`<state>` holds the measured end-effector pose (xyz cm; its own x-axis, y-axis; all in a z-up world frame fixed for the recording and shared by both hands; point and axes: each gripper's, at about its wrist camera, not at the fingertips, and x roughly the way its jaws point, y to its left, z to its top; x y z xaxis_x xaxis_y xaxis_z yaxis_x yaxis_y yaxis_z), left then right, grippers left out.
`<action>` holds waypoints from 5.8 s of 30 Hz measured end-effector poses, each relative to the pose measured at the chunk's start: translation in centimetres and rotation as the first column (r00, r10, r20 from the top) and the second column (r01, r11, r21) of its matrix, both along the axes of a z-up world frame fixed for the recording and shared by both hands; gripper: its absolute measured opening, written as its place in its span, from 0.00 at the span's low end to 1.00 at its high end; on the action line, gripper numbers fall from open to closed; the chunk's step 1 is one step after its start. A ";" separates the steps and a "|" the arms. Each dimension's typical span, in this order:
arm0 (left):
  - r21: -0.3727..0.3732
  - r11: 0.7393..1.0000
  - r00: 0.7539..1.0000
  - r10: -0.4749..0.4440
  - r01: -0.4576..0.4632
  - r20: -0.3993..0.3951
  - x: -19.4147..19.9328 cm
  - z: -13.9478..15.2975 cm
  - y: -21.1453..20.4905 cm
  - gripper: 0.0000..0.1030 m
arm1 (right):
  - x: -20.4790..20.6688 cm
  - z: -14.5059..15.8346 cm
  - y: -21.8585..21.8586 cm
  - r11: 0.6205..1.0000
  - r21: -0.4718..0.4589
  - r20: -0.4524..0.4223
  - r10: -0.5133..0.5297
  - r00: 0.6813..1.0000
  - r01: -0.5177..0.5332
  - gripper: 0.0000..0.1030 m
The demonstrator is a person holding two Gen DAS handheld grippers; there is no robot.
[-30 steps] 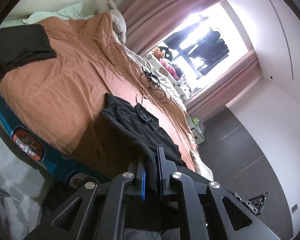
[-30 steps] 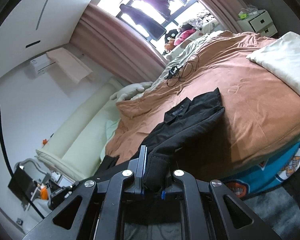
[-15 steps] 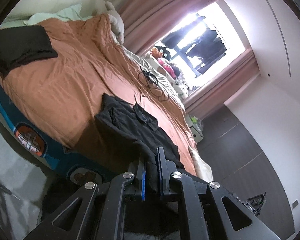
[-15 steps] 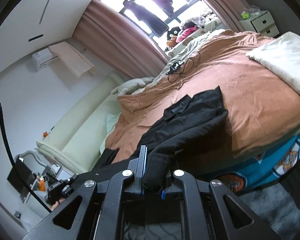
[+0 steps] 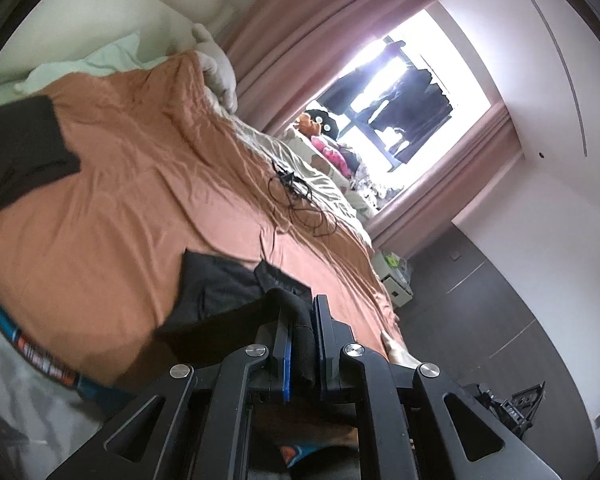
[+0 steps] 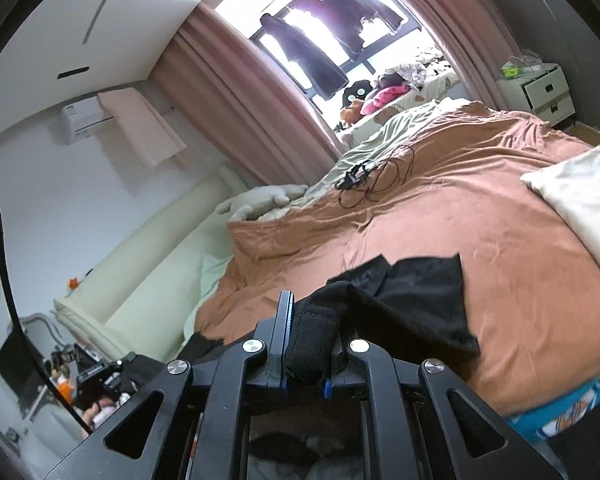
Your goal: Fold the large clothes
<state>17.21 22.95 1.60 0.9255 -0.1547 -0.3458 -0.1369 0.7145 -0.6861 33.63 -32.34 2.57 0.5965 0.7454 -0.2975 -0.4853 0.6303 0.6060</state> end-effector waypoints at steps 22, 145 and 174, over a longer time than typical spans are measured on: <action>0.016 1.000 0.981 0.019 -0.016 -0.195 20.8 -4.2 5.3 0.09 | 18.2 -4.6 6.4 0.994 -0.100 -0.165 -0.054 0.985 0.038 0.12; -0.365 0.931 0.895 -0.152 -0.013 -0.419 14.1 -26.4 4.8 0.30 | 11.0 -21.4 28.8 0.753 -0.607 -0.379 0.007 0.925 -0.255 0.36; -0.389 0.870 0.868 0.083 -0.303 -0.490 12.8 -26.6 3.9 0.25 | 28.8 -21.4 33.5 0.758 -0.624 -0.371 -0.073 0.926 -0.190 0.10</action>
<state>30.02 26.89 -24.99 0.7140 -0.2256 -0.6628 -0.6053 0.2771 -0.7462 62.44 1.16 -18.87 0.3132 0.3279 -0.8913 -0.3710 0.9062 0.2030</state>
